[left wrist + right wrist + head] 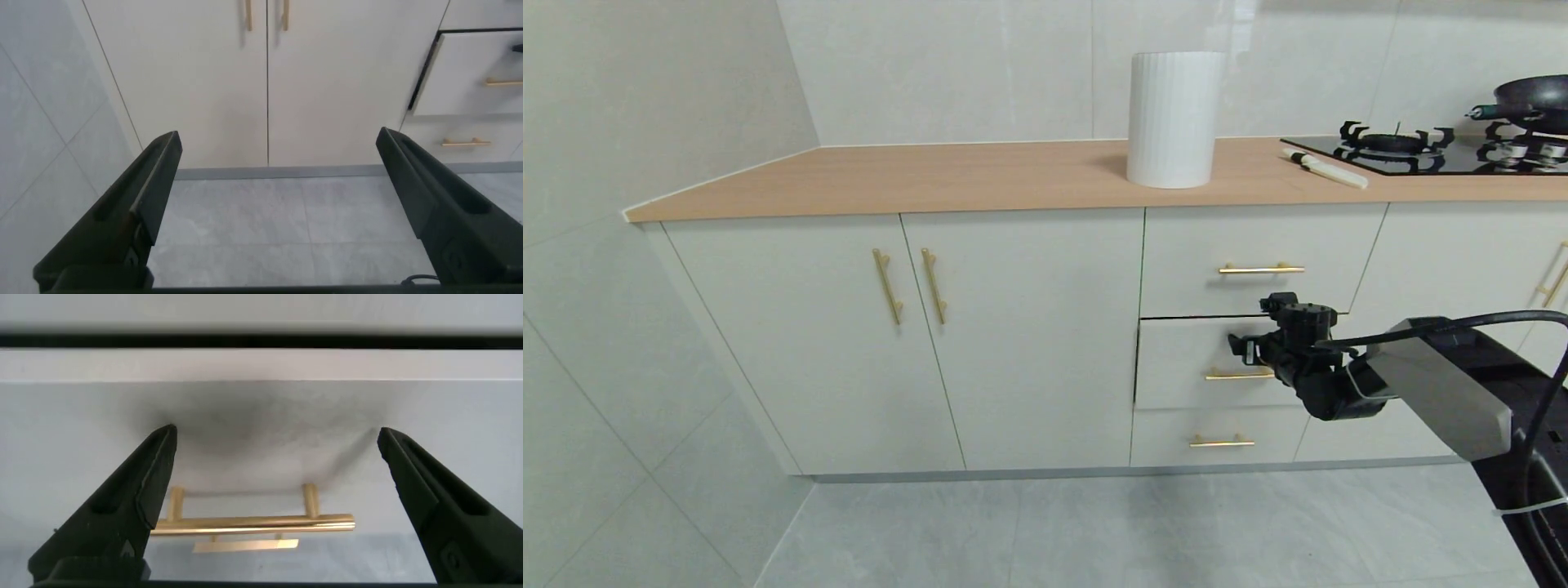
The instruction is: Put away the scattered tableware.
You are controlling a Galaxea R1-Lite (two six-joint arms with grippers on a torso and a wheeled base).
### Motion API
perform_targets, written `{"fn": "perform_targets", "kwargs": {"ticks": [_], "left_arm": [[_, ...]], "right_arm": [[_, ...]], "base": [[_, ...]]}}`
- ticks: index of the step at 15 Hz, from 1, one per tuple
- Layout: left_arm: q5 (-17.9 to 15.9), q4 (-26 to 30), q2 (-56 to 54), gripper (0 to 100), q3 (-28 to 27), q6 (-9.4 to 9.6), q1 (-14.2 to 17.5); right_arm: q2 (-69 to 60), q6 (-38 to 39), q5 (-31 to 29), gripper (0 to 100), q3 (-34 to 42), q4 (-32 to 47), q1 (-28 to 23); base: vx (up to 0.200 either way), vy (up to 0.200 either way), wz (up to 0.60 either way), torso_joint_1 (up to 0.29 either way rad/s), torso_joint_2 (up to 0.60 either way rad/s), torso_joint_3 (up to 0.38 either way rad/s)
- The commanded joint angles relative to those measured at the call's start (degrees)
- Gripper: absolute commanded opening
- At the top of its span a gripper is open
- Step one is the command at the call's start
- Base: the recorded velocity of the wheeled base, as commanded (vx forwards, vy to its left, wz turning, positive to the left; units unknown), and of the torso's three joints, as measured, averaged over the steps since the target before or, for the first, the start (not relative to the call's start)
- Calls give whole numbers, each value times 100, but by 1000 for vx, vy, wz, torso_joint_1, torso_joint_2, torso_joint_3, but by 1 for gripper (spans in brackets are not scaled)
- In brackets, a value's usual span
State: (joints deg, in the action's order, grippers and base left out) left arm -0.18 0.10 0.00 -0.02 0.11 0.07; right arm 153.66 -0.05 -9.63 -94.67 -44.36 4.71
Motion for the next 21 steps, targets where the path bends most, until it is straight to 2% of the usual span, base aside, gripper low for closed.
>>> {"fn": "perform_targets", "kwargs": {"ticks": [1, 11, 14, 16, 17, 19, 21], "left_arm": [[1, -1, 0, 100, 2, -2, 1], [1, -1, 0, 100, 2, 7, 1], [1, -1, 0, 100, 2, -2, 1], [1, -1, 0, 100, 2, -2, 1], [1, -1, 0, 100, 2, -2, 1], [1, -1, 0, 100, 2, -2, 1], [1, -1, 0, 100, 2, 7, 1]], "right_arm": [[243, 5, -48, 100, -245, 6, -5], [357, 233, -83, 100, -728, 86, -14], [208, 260, -136, 100, -517, 50, -14], [-328, 348, -197, 100, 212, -46, -14], [-1260, 444, -127, 100, 1522, -371, -14], [-2438, 427, -74, 100, 3236, -1224, -14], [-3334, 392, -92, 100, 4352, -1699, -22]], "base": [[0, 0, 0, 0, 0, 0], [0, 0, 0, 0, 0, 0], [0, 0, 0, 0, 0, 0], [0, 0, 0, 0, 0, 0], [0, 0, 0, 0, 0, 0], [0, 0, 0, 0, 0, 0], [0, 0, 0, 0, 0, 0]]}}
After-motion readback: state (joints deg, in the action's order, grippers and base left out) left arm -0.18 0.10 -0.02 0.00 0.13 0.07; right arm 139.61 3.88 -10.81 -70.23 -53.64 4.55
